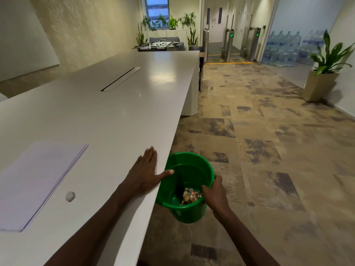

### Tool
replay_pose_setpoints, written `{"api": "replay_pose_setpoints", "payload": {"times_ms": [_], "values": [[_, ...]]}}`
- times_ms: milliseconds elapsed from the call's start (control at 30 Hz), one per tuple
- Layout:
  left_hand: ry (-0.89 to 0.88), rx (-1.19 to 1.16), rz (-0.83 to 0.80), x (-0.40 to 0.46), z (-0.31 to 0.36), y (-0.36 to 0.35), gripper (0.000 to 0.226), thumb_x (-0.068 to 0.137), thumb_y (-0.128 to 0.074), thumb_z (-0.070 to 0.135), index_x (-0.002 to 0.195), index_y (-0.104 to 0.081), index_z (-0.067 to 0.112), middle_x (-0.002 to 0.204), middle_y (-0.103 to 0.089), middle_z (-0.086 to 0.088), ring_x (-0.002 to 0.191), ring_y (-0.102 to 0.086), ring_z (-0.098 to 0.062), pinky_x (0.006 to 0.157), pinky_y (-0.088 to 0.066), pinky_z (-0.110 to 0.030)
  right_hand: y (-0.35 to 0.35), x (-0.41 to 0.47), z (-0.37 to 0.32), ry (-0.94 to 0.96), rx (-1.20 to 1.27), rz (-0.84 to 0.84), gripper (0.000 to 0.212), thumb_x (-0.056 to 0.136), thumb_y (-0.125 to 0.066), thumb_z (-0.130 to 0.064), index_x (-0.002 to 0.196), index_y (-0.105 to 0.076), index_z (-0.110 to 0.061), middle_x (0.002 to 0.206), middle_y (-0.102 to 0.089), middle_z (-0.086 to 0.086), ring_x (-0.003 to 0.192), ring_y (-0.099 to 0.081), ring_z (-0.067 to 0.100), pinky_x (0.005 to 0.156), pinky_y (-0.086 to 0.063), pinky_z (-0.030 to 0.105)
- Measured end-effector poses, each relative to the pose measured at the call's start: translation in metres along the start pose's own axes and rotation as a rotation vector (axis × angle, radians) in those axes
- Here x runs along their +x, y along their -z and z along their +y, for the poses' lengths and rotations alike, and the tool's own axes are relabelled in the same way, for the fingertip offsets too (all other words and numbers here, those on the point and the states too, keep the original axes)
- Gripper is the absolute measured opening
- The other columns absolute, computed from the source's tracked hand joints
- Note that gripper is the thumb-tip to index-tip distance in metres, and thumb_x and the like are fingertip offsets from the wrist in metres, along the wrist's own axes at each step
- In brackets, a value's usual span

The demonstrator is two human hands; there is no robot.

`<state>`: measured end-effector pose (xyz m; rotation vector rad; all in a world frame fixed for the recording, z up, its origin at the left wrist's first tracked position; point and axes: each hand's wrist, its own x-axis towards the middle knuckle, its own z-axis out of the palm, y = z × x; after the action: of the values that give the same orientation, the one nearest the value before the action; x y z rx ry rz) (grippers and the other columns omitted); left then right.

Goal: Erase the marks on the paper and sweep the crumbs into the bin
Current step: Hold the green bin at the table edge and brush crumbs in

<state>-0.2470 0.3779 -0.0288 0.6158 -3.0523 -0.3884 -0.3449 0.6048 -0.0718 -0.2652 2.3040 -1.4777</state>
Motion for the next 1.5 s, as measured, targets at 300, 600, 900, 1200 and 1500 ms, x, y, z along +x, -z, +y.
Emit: {"api": "replay_pose_setpoints", "payload": {"times_ms": [300,600,900,1200,1500], "values": [[-0.042,-0.124,0.105,0.002,-0.006,-0.006,0.112,0.078,-0.021,0.091,0.158,0.004,0.016,0.164,0.011,0.003,0.15,0.01,-0.007,0.12,0.003,-0.029,0.0,0.004,-0.003,0.014,-0.009,-0.011,0.042,0.091,-0.054,-0.005,0.127,-0.033,-0.012,0.098,-0.055,0.0,0.079,-0.063,0.016,0.062,-0.06,0.035],[0.024,-0.004,0.044,0.005,-0.005,0.002,0.134,0.063,-0.019,0.102,0.157,0.005,0.01,0.165,0.011,-0.005,0.152,0.008,-0.015,0.124,-0.001,-0.037,0.003,0.006,-0.003,0.017,-0.01,-0.035,0.04,0.091,-0.054,-0.004,0.125,-0.034,-0.013,0.101,-0.056,0.003,0.077,-0.061,0.011,0.058,-0.056,0.029],[-0.121,-0.123,0.015,-0.003,-0.006,0.002,0.12,0.068,-0.024,0.099,0.159,-0.007,0.022,0.165,0.002,0.01,0.149,0.005,-0.001,0.124,-0.003,-0.033,0.004,0.009,-0.002,0.041,-0.028,-0.05,0.04,0.091,-0.055,-0.004,0.124,-0.034,-0.014,0.101,-0.055,0.0,0.077,-0.06,0.009,0.059,-0.057,0.028],[0.1,-0.101,0.176,-0.024,-0.007,-0.006,0.122,0.072,-0.019,0.097,0.159,-0.003,0.013,0.166,0.004,-0.002,0.152,0.003,-0.012,0.124,-0.005,-0.035,0.005,0.012,-0.004,0.039,-0.014,-0.065,0.042,0.092,-0.055,-0.004,0.128,-0.035,-0.011,0.107,-0.057,0.004,0.077,-0.061,0.01,0.052,-0.052,0.023],[0.111,0.038,-0.012,-0.014,0.006,-0.001,0.142,0.057,-0.013,0.105,0.154,0.015,0.006,0.162,0.021,-0.011,0.151,0.016,-0.021,0.124,0.001,-0.04,0.006,0.014,-0.006,0.034,-0.004,-0.076,0.046,0.092,-0.054,-0.003,0.133,-0.034,-0.01,0.101,-0.053,-0.002,0.075,-0.06,0.009,0.048,-0.049,0.019]]}}
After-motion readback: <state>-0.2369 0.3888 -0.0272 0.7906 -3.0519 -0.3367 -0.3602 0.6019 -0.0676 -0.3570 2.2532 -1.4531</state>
